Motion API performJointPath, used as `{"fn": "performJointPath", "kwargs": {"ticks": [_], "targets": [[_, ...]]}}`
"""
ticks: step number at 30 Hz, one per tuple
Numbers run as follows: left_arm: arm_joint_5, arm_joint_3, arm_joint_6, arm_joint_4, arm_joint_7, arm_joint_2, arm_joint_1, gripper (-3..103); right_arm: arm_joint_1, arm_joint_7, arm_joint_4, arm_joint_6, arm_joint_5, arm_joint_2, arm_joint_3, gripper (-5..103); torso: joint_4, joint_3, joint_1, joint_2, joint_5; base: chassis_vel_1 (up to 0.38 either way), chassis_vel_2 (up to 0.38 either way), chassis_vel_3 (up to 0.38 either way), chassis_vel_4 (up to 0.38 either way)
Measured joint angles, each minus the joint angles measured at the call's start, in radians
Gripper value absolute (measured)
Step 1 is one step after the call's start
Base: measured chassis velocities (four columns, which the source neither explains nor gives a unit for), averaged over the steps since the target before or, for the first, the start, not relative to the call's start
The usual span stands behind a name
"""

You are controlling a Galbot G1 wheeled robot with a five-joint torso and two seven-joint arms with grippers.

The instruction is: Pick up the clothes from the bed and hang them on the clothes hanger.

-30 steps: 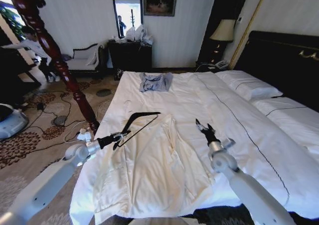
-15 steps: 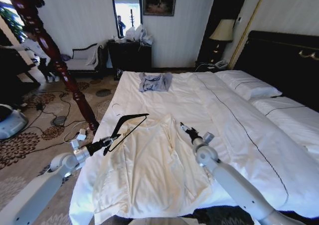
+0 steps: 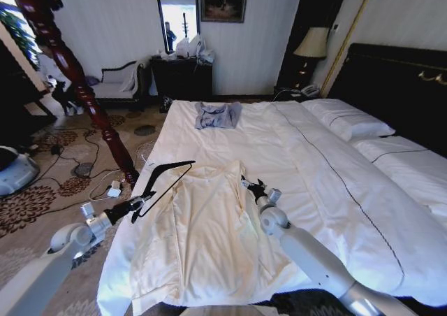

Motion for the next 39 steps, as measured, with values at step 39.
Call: {"fn": "performJointPath", "kwargs": {"ticks": [39], "targets": [[0.063, -0.023, -0.009, -0.117, 0.021, -0.022, 0.13, 18, -0.046, 0.006, 0.069, -0.167, -0.169, -0.057, -0.024, 100, -0.0002, 0.0, 0.0, 0.0, 0.0001, 0.0, 0.0, 0.0, 0.0]]}}
